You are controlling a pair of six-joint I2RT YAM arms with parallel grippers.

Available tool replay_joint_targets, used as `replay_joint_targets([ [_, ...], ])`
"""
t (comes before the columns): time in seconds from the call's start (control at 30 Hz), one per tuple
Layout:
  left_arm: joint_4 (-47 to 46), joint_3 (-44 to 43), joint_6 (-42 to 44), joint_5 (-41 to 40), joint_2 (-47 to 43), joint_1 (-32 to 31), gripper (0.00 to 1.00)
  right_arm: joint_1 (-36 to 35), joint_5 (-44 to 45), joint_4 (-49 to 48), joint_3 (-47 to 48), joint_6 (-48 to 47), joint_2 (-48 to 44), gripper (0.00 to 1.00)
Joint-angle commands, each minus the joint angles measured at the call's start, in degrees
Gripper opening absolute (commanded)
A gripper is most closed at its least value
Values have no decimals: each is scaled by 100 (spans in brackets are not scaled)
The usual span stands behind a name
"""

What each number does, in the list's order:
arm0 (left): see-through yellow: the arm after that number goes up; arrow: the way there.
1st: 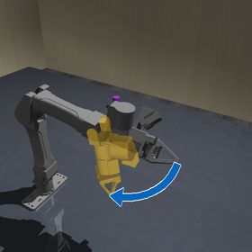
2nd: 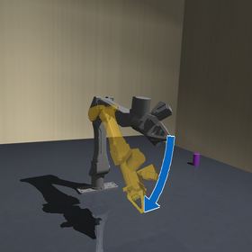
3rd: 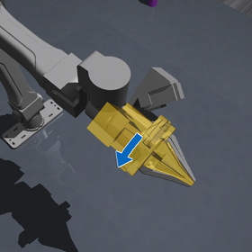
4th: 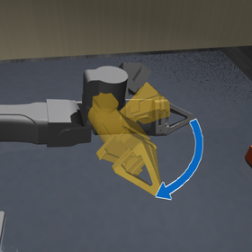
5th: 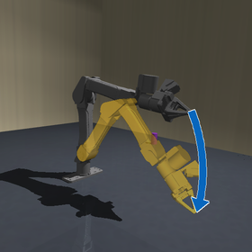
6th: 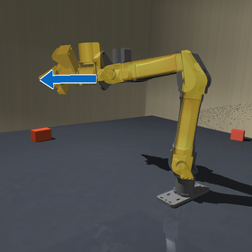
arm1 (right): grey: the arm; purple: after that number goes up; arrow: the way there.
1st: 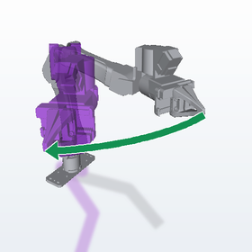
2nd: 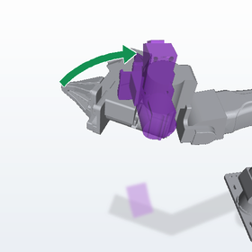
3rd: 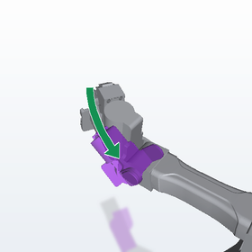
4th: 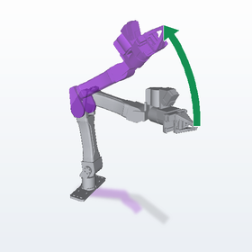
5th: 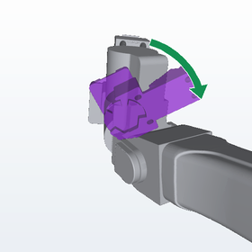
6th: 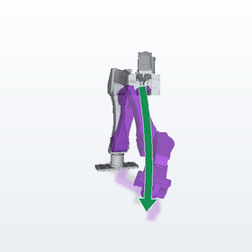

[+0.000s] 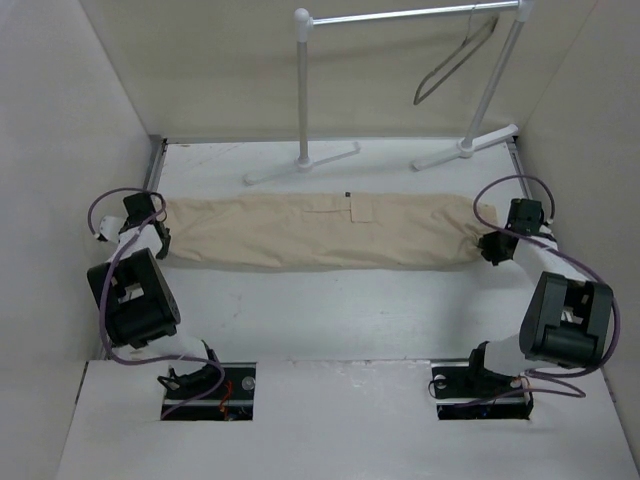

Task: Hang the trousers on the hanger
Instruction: Fold the trousers at the center of the board.

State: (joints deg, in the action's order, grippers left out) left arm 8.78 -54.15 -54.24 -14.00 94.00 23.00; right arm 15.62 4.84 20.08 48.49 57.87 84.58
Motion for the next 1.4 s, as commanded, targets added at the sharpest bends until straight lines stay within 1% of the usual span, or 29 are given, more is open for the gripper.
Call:
replay_joint_targets([
  [0.0,1028,141,387,-1130,-557,-89,4,130,184,268,-470,225,-572,4],
  [0.07,1170,351,484,-1411,-846,-177,6,209,88,470,-726,199,-889,4],
  [0.1,1222,466,484,-1517,-987,-195,10,270,52,558,-884,181,-1108,4],
  [0.13,1232,554,484,-1535,-1067,-195,16,332,8,585,-1059,164,-1345,6],
  [0.17,1258,563,476,-1518,-1094,-195,23,367,-53,542,-1209,129,-1504,11],
  [0.2,1276,581,467,-1448,-1137,-178,33,402,-106,489,-1254,33,-1549,19],
  [0.27,1206,625,467,-1325,-1391,-143,52,421,-185,489,-1123,-274,-1471,43],
  [0.3,1197,625,475,-1333,-1575,-160,59,394,-194,523,-992,-415,-1444,53],
  [0.33,1231,582,493,-1377,-1760,-204,64,359,-168,637,-877,-460,-1505,64],
  [0.4,1345,433,563,-1482,-2164,-475,69,158,-124,717,-728,-548,-1777,79],
  [0.47,1434,169,730,-1649,-2333,-791,70,61,-89,865,-596,-618,-2040,85],
  [0.53,1347,-42,897,-1676,-2281,-1248,69,69,86,1006,-569,-671,-2313,89],
  [0.6,1267,-174,889,-1563,-2097,-1740,67,148,341,1103,-656,-698,-2471,90],
  [0.63,1136,-253,845,-1423,-1948,-2169,66,244,377,1147,-726,-654,-2524,90],
  [0.67,1031,-280,819,-1360,-1868,-2451,65,358,377,1156,-840,-619,-2586,89],
  [0.77,688,-403,801,-1298,-1622,-3506,65,797,290,1121,-1183,-408,-2613,88],
  [0.83,529,-421,801,-1263,-1542,-3990,65,1000,132,947,-1341,-364,-2508,88],
  [0.9,424,-369,801,-1219,-1533,-4290,65,1044,-113,623,-1368,-407,-2228,88],
  [1.0,292,-202,801,-1018,-1586,-4475,64,1036,-361,375,-1219,-452,-1709,87],
  [1.1,230,44,748,-868,-1700,-4458,64,1036,-203,199,-1210,-286,-1418,86],
  [1.17,221,167,722,-798,-1779,-4406,63,1036,-273,85,-1219,-171,-1199,84],
  [1.2,212,220,713,-763,-1814,-4370,63,1036,-291,49,-1228,-118,-1093,82],
  [1.3,169,317,704,-683,-1902,-4186,63,1027,-308,-170,-1254,58,-750,69],
  [1.37,160,317,704,-622,-1955,-4081,62,1027,-308,-171,-1254,58,-750,69],
])
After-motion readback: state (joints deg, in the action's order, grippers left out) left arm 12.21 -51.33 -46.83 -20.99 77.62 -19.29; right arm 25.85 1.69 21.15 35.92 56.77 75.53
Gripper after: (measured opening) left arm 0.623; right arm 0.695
